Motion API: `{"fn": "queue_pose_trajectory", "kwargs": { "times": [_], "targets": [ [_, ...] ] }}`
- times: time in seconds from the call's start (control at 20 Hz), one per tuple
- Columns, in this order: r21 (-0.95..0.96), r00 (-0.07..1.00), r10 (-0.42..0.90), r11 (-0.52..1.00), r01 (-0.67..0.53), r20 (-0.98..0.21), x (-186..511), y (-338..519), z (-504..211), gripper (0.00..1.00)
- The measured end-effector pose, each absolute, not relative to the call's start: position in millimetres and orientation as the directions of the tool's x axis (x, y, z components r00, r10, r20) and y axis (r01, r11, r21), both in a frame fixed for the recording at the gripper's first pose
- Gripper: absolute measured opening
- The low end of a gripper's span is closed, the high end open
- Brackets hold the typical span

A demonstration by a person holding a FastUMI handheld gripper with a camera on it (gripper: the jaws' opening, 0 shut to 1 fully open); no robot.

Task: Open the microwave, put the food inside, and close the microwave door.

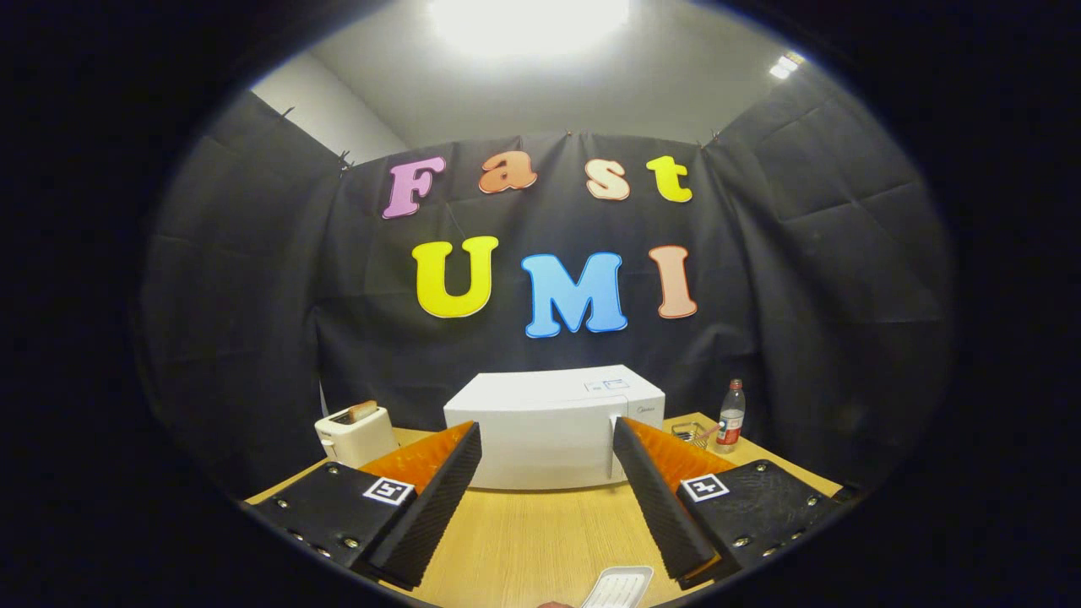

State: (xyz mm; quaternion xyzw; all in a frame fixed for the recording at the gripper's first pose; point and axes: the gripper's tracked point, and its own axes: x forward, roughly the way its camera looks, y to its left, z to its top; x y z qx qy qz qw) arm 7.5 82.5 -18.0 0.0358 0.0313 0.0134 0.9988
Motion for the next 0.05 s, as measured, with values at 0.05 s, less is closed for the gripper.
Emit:
{"fn": "queue_pose_trajectory", "kwargs": {
  "times": [0.05],
  "targets": [
    [0.074,0.998,0.029,0.997,-0.025,-0.052,7.8,82.1,-14.8,0.99]
  ]
}}
